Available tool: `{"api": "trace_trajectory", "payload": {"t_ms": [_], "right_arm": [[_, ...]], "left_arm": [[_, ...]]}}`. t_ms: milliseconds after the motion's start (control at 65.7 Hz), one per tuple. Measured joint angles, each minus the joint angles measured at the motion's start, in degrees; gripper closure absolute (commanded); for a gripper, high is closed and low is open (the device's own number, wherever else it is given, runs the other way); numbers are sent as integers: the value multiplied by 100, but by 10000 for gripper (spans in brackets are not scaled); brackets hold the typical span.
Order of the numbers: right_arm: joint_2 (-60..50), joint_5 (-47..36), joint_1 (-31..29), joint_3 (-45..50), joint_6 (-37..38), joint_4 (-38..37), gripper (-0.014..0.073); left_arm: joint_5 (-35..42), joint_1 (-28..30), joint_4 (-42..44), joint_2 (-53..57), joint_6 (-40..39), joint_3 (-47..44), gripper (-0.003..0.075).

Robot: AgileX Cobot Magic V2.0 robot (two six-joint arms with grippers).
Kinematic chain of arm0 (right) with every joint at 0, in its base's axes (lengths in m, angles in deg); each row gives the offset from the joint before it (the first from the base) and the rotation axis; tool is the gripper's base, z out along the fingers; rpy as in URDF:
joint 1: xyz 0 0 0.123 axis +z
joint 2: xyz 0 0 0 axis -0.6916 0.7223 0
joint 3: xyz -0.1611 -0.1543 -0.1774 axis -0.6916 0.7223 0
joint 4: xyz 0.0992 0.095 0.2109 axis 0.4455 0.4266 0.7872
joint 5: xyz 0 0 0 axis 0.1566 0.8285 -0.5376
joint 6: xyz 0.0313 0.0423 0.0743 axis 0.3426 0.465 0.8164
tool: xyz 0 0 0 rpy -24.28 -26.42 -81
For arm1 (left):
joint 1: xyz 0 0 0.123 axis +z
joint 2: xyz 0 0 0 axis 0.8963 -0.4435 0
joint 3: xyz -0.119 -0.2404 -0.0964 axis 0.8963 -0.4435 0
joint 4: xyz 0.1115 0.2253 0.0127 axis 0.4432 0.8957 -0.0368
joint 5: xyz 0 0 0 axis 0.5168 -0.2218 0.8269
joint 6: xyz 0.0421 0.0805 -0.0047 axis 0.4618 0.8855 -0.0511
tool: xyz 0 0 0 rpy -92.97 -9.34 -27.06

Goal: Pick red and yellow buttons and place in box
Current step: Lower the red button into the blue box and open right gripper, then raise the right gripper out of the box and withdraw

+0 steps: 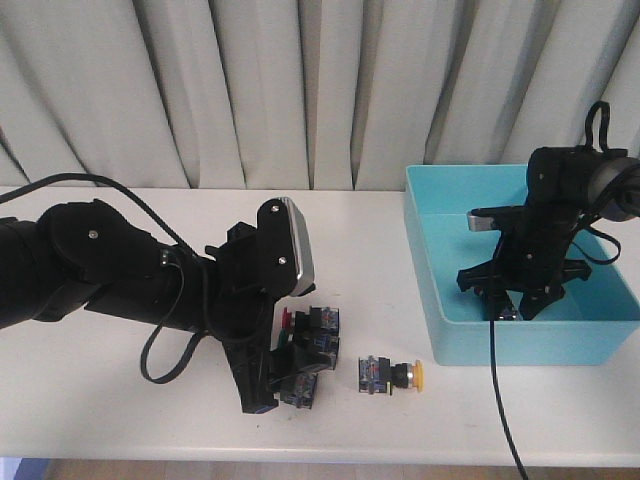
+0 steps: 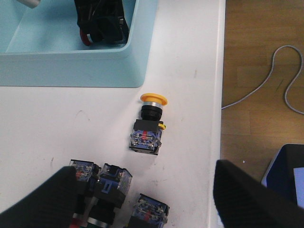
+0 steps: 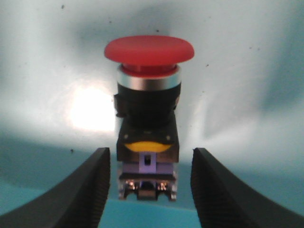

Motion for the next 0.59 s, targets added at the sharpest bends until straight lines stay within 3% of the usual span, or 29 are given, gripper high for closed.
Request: {"api": "trace_trajectory", "payload": {"t_ms": [380, 594], "right_arm": [[-2031, 198, 81, 69, -172, 385, 197], [-3768, -468, 539, 1533, -198, 444, 197]], "left_arm": [[0, 0, 0, 0, 0, 0, 140], [0, 0, 0, 0, 0, 0, 140]]}}
